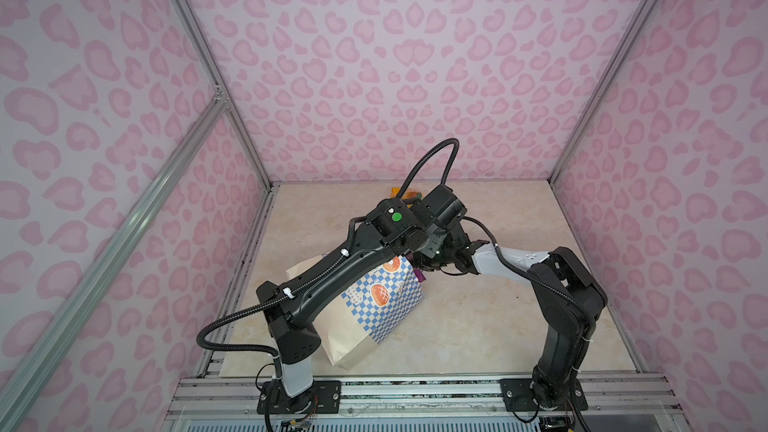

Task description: Place the snacks into the paper bag

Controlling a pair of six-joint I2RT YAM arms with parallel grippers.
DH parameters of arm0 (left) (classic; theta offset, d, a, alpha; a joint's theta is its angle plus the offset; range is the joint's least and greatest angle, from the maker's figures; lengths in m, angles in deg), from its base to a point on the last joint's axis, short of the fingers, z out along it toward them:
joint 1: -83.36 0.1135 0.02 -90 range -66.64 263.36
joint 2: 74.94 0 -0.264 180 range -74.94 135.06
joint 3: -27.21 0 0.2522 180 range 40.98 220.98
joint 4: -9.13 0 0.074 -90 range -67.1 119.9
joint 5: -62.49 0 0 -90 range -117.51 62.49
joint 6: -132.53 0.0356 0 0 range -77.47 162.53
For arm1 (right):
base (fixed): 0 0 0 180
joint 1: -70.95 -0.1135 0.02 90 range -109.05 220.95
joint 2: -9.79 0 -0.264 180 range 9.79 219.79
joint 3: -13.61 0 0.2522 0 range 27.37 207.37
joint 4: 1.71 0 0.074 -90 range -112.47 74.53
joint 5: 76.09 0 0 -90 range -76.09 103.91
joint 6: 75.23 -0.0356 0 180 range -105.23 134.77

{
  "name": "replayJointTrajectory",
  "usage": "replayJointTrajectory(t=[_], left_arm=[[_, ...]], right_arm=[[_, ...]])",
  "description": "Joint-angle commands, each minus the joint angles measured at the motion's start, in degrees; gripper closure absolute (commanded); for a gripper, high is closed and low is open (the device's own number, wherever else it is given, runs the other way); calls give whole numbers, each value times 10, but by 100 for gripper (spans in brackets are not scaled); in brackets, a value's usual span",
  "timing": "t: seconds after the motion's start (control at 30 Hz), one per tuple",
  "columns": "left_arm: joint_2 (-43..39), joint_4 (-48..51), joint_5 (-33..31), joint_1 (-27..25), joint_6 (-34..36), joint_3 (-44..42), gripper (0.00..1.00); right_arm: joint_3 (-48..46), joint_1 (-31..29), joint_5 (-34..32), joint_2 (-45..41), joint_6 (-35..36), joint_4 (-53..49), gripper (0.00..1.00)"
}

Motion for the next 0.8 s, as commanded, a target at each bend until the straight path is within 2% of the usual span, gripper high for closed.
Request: replayJointTrajectory(t=[0.0, 0.17, 0.37, 0.53, 0.63, 0.77], left_arm=[[-12, -28, -27, 2, 4, -11, 97], [-26, -41, -30, 7, -1, -41, 97], [-39, -46, -26, 10, -4, -59, 97], [-46, -49, -24, 13, -5, -70, 97], [-49, -52, -22, 14, -5, -75, 97], [-53, -54, -19, 14, -6, -79, 97]], right_arm=[[5, 2, -29, -19, 38, -39, 36], [27, -2, -58, -31, 76, -100, 20], [48, -3, -158, -45, 137, -187, 9], [16, 28, -101, -70, 122, -138, 9], [2, 49, -120, -90, 115, -134, 9], [-5, 90, -117, -70, 95, -124, 23]])
